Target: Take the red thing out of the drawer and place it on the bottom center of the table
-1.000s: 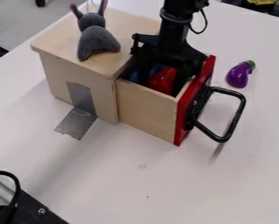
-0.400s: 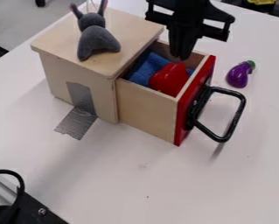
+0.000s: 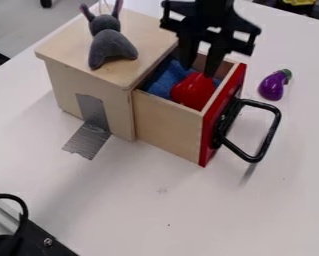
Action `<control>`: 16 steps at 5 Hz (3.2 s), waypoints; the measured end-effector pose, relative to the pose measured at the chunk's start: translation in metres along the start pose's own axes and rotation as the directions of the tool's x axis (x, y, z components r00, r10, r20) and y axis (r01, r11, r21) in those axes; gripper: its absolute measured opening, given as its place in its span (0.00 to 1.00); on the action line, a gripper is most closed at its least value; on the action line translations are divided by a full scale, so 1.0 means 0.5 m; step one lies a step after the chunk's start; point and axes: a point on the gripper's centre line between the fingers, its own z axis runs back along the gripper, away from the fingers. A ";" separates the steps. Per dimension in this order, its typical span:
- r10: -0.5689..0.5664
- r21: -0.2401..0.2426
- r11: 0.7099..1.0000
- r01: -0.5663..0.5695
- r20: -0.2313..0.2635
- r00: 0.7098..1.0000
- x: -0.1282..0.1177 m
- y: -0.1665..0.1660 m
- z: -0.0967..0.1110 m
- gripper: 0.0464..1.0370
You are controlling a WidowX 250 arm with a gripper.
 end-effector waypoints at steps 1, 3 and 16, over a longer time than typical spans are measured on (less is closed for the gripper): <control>-0.003 0.018 1.000 0.003 -0.010 1.000 -0.005 0.019 -0.020 0.81; -0.012 0.051 0.999 0.015 -0.063 0.998 -0.009 0.026 -0.068 0.96; -0.007 -0.023 1.000 0.008 0.023 1.000 -0.170 0.052 0.047 0.82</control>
